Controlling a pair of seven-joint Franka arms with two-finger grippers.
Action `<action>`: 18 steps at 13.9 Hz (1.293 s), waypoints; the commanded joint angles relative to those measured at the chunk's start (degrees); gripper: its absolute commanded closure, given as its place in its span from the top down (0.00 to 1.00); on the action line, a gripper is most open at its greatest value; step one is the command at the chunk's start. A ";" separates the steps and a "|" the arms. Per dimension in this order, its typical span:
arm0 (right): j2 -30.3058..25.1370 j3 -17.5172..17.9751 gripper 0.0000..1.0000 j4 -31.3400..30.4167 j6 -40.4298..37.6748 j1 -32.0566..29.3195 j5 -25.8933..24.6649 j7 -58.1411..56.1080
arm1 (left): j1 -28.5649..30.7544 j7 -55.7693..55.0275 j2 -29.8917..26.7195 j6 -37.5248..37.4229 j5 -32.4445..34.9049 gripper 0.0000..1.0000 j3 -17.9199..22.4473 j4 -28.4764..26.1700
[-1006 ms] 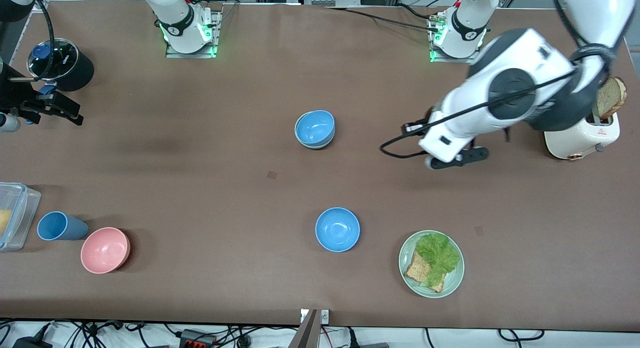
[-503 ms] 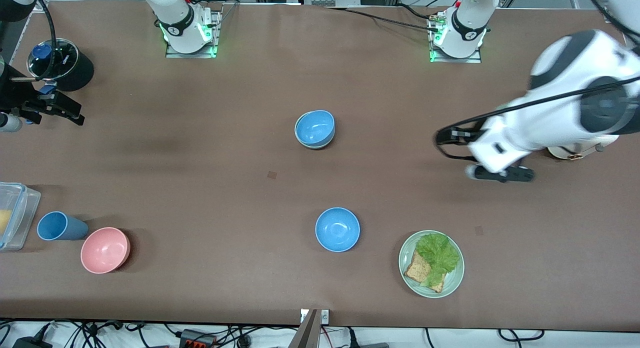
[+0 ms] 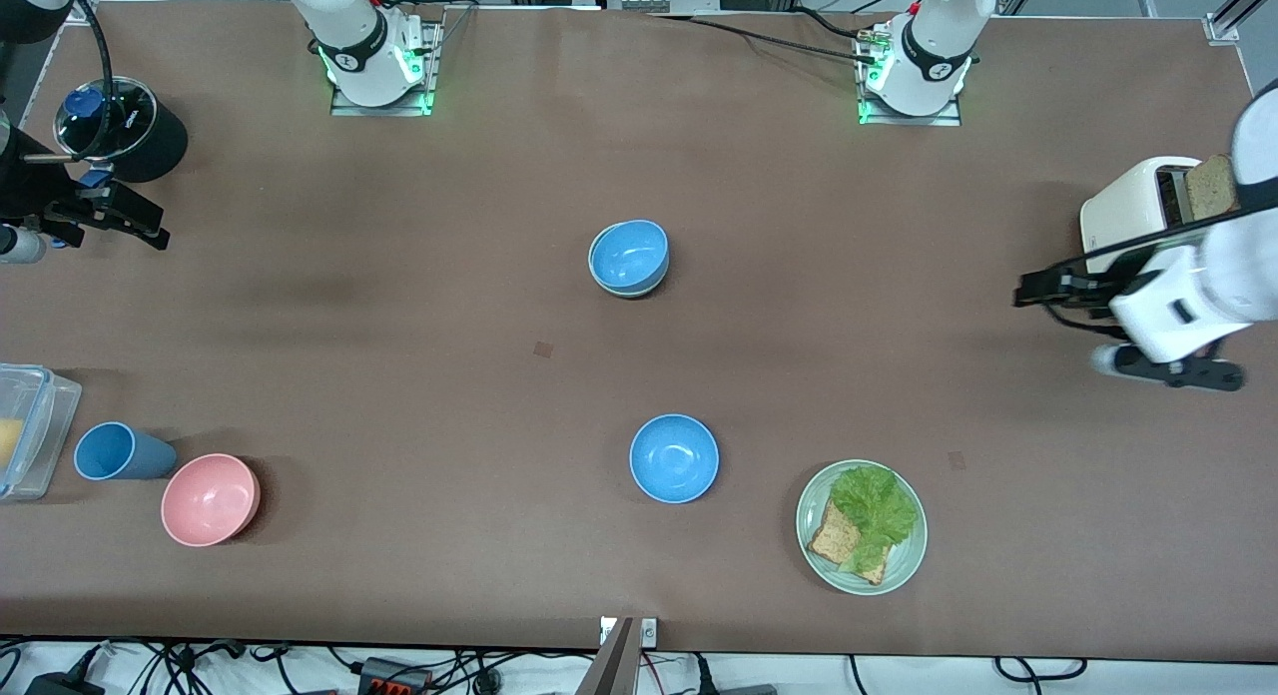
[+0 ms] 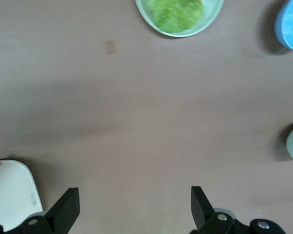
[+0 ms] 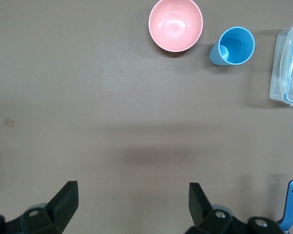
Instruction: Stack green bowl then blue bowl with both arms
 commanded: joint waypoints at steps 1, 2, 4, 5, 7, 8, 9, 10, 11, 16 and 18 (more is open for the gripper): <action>0.19 0.33 1.00 0.99 -1.09 -0.03 0.27 -0.19 | -2.92 0.30 -11.71 9.17 -1.55 1.00 8.37 -12.97; 0.19 0.25 1.00 0.99 -1.09 -0.03 0.27 -0.19 | -3.09 0.72 -14.01 13.22 -1.28 1.00 9.35 -16.84; 0.19 0.33 1.00 0.99 -1.09 -0.03 0.35 -0.19 | -4.23 0.64 -15.78 14.05 -1.81 1.00 10.32 -18.37; 0.19 0.34 1.00 0.99 -1.09 -0.03 0.35 -0.19 | -4.58 -0.14 -15.87 12.48 -1.72 1.00 10.33 -18.03; 0.19 0.33 1.00 0.99 -1.09 -0.03 0.35 -0.19 | -4.15 0.20 -15.00 10.19 -1.72 1.00 9.71 -15.84; 0.19 0.34 1.00 0.99 -1.00 -0.03 0.35 -0.19 | -4.41 0.20 -14.65 10.01 -1.72 1.00 9.62 -15.48; 0.19 0.34 1.00 0.99 -0.91 -0.03 0.35 -0.19 | -4.41 0.55 -14.21 10.18 -1.72 1.00 9.54 -15.47; 0.19 0.34 1.00 0.99 -1.00 -0.03 0.35 -0.19 | -4.50 0.64 -14.21 10.01 -1.72 1.00 9.45 -15.47; 0.19 0.34 1.00 0.99 -0.91 -0.03 0.35 -0.19 | -4.50 0.55 -14.12 10.01 -1.72 1.00 9.45 -15.47; 0.19 0.34 1.00 0.99 -0.91 0.23 0.27 -0.19 | -4.59 0.11 -13.77 9.92 -1.81 1.00 9.45 -15.30; 0.19 0.34 1.00 0.99 -0.91 0.23 0.27 -0.19 | -4.32 0.55 -13.68 9.92 -1.90 1.00 9.45 -15.30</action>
